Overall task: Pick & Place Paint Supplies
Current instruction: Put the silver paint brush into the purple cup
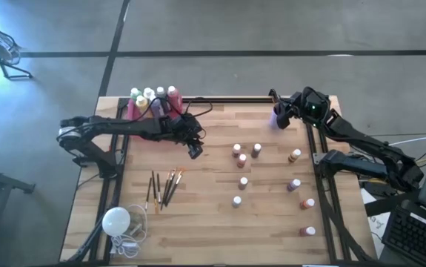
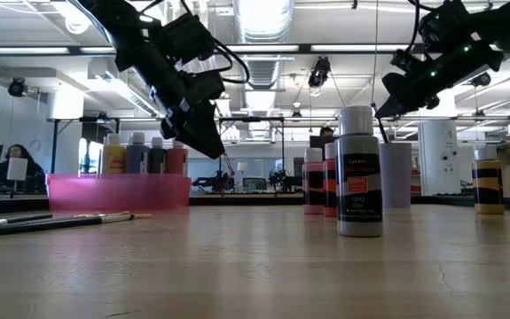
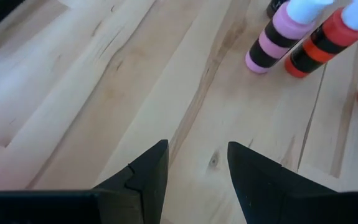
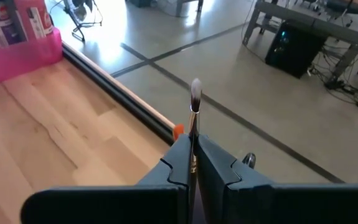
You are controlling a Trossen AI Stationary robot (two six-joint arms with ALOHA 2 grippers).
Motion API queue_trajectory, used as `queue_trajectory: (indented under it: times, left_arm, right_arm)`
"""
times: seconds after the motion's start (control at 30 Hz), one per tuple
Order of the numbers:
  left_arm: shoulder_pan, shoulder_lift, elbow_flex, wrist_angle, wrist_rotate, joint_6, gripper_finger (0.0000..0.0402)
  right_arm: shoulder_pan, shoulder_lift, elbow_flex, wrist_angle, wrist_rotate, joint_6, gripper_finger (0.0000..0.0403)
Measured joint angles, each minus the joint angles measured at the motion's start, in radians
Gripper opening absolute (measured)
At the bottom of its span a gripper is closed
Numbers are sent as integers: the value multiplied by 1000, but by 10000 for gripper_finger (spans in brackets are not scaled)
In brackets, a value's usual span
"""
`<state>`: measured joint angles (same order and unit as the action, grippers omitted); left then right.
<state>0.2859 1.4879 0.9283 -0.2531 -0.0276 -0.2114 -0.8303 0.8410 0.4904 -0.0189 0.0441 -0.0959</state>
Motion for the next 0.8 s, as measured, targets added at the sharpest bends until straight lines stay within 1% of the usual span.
queue_trajectory:
  times: [0.53, 0.8]
  left_arm:
    - [-7, 0, -1, 0, 0, -6, 170]
    - [-7, 0, -1, 0, 0, -6, 170]
  right_arm:
    - [0, 0, -54, 4, 0, 18, 8]
    - [0, 0, -100, 49, 1, 19, 8]
